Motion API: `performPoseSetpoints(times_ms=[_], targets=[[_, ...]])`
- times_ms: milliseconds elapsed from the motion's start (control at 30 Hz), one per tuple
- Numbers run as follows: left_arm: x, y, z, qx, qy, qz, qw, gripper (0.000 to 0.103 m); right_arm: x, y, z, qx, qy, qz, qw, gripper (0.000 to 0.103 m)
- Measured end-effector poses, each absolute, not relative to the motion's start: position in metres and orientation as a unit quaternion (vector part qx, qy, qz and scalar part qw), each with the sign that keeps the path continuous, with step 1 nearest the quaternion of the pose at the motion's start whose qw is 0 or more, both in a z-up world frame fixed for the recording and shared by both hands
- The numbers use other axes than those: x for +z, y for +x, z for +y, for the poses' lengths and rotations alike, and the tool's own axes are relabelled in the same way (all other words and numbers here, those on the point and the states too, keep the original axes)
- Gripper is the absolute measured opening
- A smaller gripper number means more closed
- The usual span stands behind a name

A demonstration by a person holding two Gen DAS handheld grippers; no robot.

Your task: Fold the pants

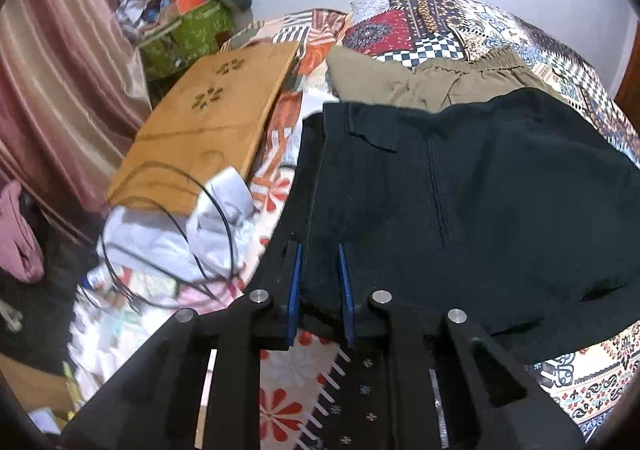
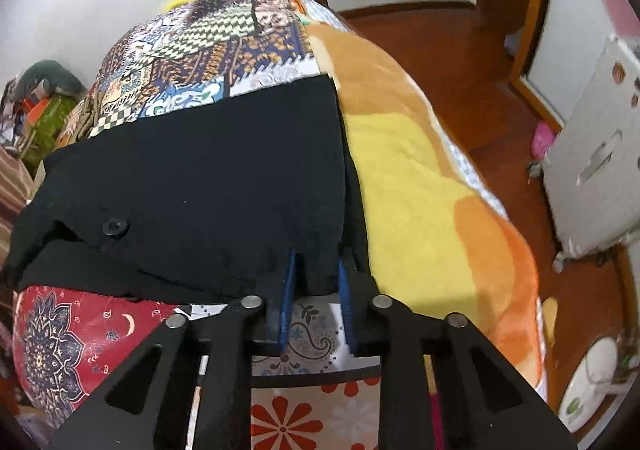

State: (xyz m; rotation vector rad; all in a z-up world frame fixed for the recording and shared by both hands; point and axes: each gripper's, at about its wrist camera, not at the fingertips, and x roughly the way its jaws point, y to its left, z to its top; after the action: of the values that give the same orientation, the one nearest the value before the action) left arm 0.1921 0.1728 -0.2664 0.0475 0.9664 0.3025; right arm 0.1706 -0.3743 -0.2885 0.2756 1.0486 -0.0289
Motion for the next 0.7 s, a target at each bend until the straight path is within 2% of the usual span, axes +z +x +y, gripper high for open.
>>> performPoseSetpoints(times_ms=[33,167,400,500,700], targets=[[-0.264,0.194,0.171,0.145,0.035,0.461,0.875,0.017,-0.285,0.170,-0.373,-0.013,0.127,0.493,0.860,0.010],[-0.244,0.199,0.165,0.149,0.091,0.437,0.882,0.016,-0.268,0.168,-0.369,-0.023,0.107,0.463,0.880,0.009],[-0.209,0.200,0.189,0.160,0.078,0.407,0.896,0.011,-0.229,0.168,-0.374,-0.041,0.077,0.415,0.906,0.009],[-0.225,0.201,0.201,0.151,0.050,0.433,0.887,0.011,-0.234,0.173,-0.374,-0.042,0.066,0.424,0.902,0.009],[-0.291,0.187,0.207,0.150,0.015,0.499,0.854,0.011,-0.282,0.174,-0.373,-0.042,0.080,0.482,0.872,0.009]])
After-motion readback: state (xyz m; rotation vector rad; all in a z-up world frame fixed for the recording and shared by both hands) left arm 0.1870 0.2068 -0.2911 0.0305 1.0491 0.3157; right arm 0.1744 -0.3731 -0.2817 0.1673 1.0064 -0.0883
